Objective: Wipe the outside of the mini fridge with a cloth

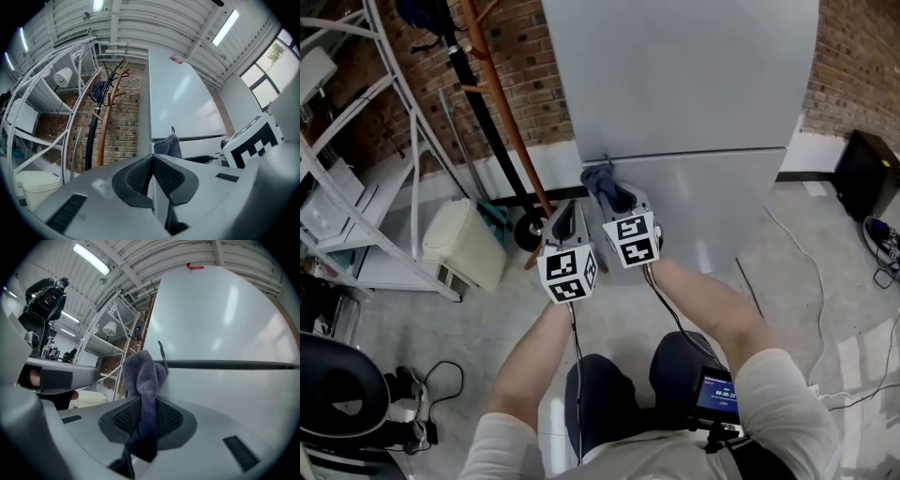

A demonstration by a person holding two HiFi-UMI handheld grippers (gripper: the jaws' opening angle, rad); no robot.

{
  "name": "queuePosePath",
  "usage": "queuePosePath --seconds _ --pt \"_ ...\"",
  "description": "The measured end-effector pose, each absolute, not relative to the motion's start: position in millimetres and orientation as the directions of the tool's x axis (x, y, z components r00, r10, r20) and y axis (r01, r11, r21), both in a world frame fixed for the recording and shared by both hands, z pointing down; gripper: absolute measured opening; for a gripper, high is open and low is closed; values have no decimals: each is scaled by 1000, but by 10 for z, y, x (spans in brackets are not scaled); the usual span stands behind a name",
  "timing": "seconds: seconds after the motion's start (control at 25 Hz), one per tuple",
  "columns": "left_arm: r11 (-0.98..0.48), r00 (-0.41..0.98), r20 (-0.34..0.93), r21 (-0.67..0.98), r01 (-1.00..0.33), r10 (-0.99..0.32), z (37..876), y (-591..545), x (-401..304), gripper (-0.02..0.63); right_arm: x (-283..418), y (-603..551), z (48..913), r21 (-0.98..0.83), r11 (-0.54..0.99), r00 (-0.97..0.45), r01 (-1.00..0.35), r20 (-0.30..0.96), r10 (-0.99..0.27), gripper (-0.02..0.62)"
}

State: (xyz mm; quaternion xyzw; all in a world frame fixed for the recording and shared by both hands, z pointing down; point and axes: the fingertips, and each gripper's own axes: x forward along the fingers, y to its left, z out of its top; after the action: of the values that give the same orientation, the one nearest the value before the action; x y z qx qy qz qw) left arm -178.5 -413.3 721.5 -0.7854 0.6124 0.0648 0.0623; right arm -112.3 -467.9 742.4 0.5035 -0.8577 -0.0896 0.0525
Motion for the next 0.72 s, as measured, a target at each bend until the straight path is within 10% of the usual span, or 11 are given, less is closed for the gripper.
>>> queuePosePath --seconds 0.72 --pt "-377 370 -168 10 -926 -914 7298 -4355 -635 5 211 -4681 7278 251 353 -372 -901 -30 -928 86"
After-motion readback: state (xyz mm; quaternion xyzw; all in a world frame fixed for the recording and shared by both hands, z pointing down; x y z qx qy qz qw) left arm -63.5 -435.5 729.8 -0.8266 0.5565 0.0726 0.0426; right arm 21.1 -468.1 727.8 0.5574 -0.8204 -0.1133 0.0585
